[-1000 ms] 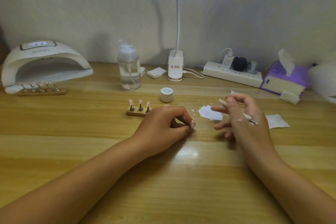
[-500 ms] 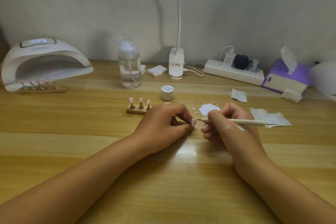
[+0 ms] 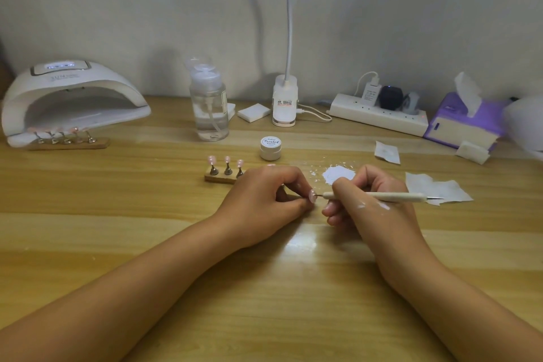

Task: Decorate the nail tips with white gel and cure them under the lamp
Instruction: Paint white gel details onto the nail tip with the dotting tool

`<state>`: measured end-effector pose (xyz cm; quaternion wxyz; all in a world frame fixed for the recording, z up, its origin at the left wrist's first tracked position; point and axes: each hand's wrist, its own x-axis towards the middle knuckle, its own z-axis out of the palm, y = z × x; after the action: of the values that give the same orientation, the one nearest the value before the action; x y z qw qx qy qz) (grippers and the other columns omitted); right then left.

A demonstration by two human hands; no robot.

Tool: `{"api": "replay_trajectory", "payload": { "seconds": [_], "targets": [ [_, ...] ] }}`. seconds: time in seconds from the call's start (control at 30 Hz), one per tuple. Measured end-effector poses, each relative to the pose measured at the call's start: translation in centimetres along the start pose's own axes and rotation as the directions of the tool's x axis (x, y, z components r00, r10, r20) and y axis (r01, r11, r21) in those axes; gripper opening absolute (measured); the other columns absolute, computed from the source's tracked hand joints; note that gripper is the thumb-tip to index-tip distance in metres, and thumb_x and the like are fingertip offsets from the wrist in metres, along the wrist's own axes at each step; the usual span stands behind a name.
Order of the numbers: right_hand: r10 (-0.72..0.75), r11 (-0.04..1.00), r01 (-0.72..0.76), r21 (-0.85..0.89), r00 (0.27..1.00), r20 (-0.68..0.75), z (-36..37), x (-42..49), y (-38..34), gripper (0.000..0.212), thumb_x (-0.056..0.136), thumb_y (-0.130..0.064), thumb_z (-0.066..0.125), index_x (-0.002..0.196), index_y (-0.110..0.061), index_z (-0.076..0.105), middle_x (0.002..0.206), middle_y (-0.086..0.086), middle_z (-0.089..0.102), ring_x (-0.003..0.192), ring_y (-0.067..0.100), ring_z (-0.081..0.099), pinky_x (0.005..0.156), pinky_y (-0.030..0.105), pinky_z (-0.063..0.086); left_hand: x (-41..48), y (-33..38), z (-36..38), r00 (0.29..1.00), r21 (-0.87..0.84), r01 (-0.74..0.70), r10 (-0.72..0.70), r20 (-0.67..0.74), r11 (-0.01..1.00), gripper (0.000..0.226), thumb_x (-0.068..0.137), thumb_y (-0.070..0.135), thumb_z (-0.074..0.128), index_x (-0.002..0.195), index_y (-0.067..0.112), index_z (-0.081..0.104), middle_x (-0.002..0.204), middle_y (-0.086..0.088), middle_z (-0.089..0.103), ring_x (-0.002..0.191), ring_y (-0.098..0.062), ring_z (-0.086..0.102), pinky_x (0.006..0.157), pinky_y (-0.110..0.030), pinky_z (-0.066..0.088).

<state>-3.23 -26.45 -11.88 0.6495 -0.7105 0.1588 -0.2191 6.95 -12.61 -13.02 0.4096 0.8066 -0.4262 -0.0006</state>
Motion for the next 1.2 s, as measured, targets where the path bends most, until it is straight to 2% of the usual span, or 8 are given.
{"api": "replay_trajectory", "payload": {
  "seconds": [0.27, 0.67, 0.83, 1.0, 1.2],
  "targets": [
    [-0.015, 0.998, 0.017, 0.056, 1.000, -0.024, -0.04, 0.06, 0.03, 0.015, 0.065, -0.022, 0.060, 0.065, -0.012, 0.048, 0.055, 0.011, 0.069, 0.044, 0.013, 0.062, 0.044, 0.019, 0.049, -0.01, 0.04, 0.02, 1.000, -0.004, 0.006, -0.006, 0.000, 1.000, 0.015, 0.082, 0.025, 0.076, 0.076, 0.035, 0.067, 0.073, 0.035, 0.061, 0.056, -0.001, 0.055, 0.056, -0.015, 0.035],
    [-0.022, 0.999, 0.022, 0.032, 1.000, 0.000, -0.07, -0.04, -0.08, 0.019, 0.067, -0.023, 0.062, 0.062, -0.014, 0.046, 0.056, 0.013, 0.069, 0.044, 0.015, 0.062, 0.045, 0.021, 0.049, -0.04, 0.08, -0.08, 1.000, 0.005, -0.002, 0.002, 0.006, 1.000, 0.018, 0.081, 0.021, 0.075, 0.077, 0.037, 0.067, 0.074, 0.034, 0.062, 0.056, 0.001, 0.053, 0.055, -0.011, 0.033],
    [-0.035, 0.999, 0.036, 0.037, 0.999, -0.013, -0.15, 0.07, -0.05, 0.030, 0.085, -0.004, 0.063, 0.063, -0.013, 0.045, 0.055, 0.013, 0.068, 0.043, 0.015, 0.060, 0.044, 0.020, 0.048, 0.03, 0.03, -0.03, 1.000, 0.002, 0.001, -0.001, 0.005, 1.000, 0.015, 0.081, 0.022, 0.075, 0.079, 0.035, 0.069, 0.074, 0.030, 0.064, 0.057, 0.000, 0.055, 0.056, -0.014, 0.034],
    [-0.031, 0.998, 0.031, 0.054, 1.000, -0.004, 0.00, -0.11, -0.32, 0.021, 0.073, -0.017, 0.063, 0.061, -0.015, 0.045, 0.055, 0.014, 0.068, 0.044, 0.015, 0.061, 0.045, 0.020, 0.049, -0.05, 0.06, -0.11, 1.000, 0.005, -0.004, 0.004, 0.006, 1.000, 0.016, 0.081, 0.021, 0.075, 0.078, 0.036, 0.068, 0.073, 0.034, 0.062, 0.056, 0.001, 0.054, 0.055, -0.013, 0.033],
    [-0.019, 0.998, 0.021, 0.066, 0.999, -0.034, -0.04, -0.06, -0.37, 0.031, 0.085, -0.002, 0.061, 0.061, -0.014, 0.044, 0.053, 0.012, 0.066, 0.041, 0.014, 0.059, 0.043, 0.019, 0.047, 0.00, 0.15, -0.09, 1.000, 0.010, -0.009, 0.009, 0.005, 1.000, 0.017, 0.081, 0.022, 0.075, 0.077, 0.037, 0.067, 0.073, 0.036, 0.061, 0.055, 0.001, 0.054, 0.055, -0.013, 0.032]
  ]
}}
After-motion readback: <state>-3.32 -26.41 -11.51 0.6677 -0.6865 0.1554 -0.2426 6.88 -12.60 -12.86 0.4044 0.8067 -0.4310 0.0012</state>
